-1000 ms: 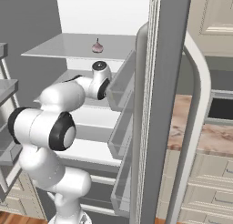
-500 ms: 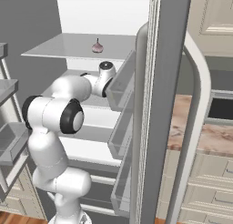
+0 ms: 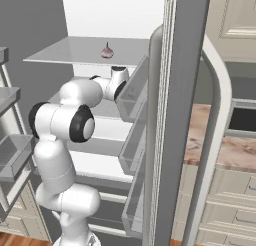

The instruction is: Grab the garlic and lemon from the fridge, place them in the blender, close the lid, and turn on the blender to create a marinade.

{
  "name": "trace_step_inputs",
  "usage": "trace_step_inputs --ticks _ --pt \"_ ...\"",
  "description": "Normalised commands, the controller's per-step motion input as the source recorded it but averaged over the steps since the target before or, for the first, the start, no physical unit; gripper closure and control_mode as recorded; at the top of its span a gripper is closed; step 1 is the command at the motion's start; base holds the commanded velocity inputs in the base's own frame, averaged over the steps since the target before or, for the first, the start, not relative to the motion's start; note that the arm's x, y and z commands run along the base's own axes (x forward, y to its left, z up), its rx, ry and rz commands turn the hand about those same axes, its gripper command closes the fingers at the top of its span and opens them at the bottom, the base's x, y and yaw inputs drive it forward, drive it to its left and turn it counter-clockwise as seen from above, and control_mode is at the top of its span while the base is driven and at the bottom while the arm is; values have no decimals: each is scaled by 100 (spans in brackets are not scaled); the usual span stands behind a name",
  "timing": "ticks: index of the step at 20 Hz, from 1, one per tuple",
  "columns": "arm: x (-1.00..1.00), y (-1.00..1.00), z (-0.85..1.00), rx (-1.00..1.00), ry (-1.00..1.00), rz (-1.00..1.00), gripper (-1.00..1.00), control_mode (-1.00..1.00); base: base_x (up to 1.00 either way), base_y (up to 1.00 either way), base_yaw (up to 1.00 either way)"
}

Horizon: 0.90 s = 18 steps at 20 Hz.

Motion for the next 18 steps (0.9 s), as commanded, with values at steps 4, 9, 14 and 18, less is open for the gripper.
trace_step_inputs --ticks 4,9,14,18 --pt "0 0 -39 0 0 0 100 -100 0 0 0" --pt "-18 1 -21 0 -7 0 100 -100 0 0 0" --pt "-48 16 -6 0 -20 0 100 -100 0 0 0" --pt "-66 6 0 0 -14 0 100 -100 0 0 0"
